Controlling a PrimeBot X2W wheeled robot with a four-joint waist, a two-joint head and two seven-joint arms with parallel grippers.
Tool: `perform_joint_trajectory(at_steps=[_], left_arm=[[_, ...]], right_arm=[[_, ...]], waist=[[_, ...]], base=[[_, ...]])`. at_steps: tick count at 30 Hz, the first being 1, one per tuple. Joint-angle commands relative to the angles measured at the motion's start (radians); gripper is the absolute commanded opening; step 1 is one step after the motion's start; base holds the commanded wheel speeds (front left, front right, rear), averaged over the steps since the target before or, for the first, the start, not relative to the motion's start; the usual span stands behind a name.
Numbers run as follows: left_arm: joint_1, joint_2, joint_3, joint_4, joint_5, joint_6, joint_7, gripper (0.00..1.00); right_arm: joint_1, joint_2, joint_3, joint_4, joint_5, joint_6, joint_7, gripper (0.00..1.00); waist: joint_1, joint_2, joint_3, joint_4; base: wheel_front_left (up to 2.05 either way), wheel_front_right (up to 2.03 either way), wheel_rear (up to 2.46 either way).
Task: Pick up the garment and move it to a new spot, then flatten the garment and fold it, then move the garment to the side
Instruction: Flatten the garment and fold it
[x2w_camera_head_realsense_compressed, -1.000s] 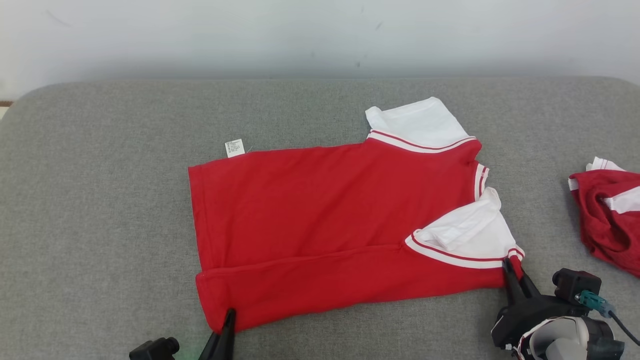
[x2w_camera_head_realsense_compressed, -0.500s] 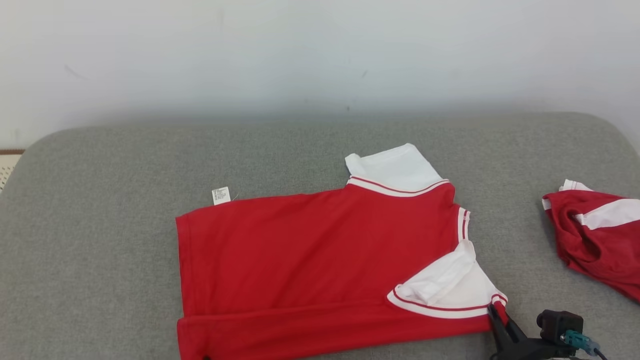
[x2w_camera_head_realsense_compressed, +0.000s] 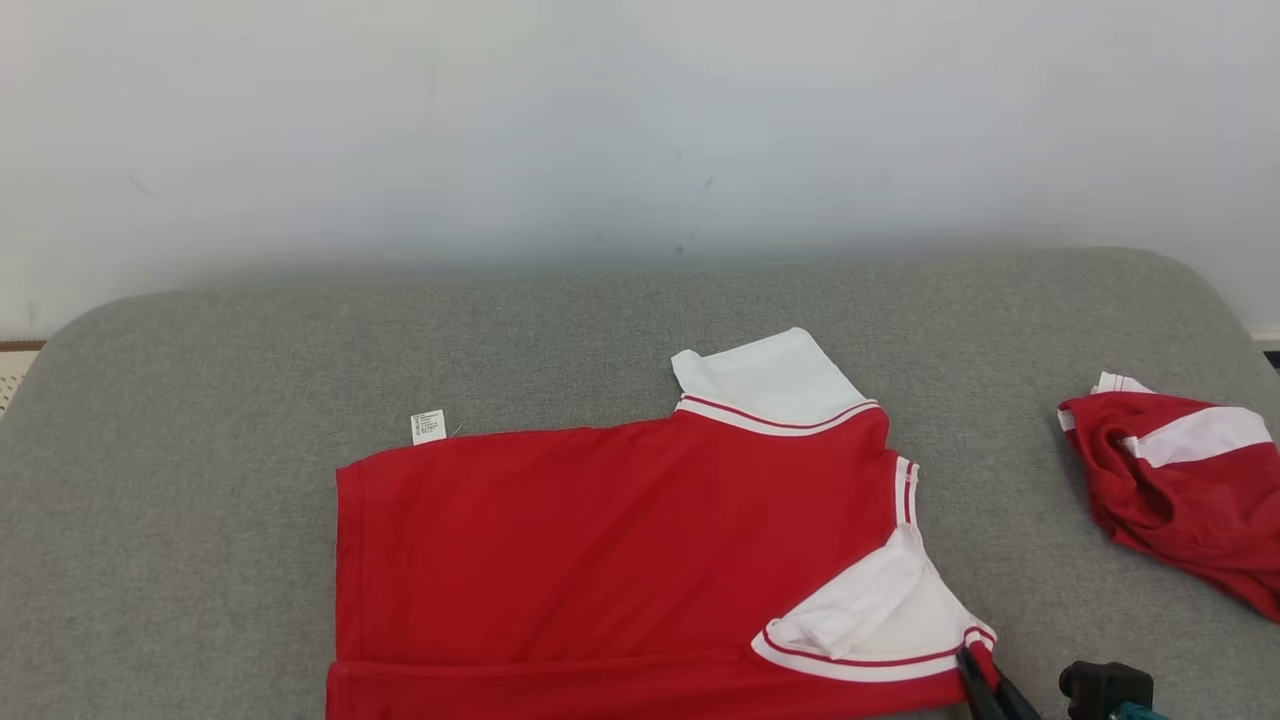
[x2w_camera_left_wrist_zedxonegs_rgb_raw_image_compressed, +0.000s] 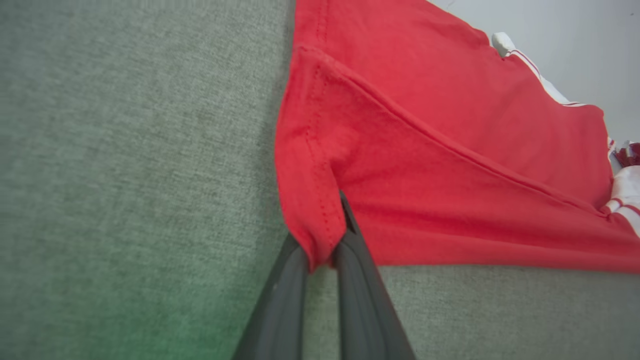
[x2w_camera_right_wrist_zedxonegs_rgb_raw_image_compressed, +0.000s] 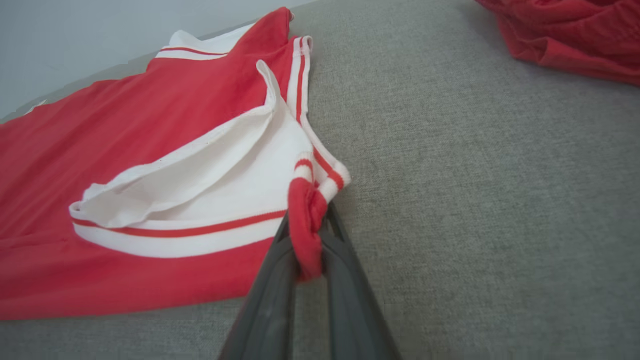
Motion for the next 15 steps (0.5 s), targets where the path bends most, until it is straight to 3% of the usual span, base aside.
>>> perform_joint_trajectory(at_steps=[1, 14, 15], left_arm=[[-0.004, 0.030, 0.008, 0.013, 0.010, 0.003, 0.001, 0.00], [-0.013, 0.019, 0.018, 0.038, 0.040, 0.003, 0.001, 0.00], [-0.009, 0.013, 0.010, 0.043, 0.041, 0.003, 0.001, 0.00]], right_arm=[[0.016, -0.006, 0.008, -0.010, 0.005, -0.001, -0.001, 0.00], [0.043, 0.012, 0.034, -0.031, 0.015, -0.001, -0.001, 0.00], [0.044, 0.011, 0.032, -0.028, 0.016, -0.001, -0.001, 0.12]], waist=[[0.0001, 0.0000, 0.000, 0.001], [0.0001, 0.0000, 0.008, 0.005], [0.0001, 0.0000, 0.008, 0.006]], base=[[0.00, 0.00, 0.00], [0.00, 0.00, 0.00], [0.00, 0.00, 0.00]])
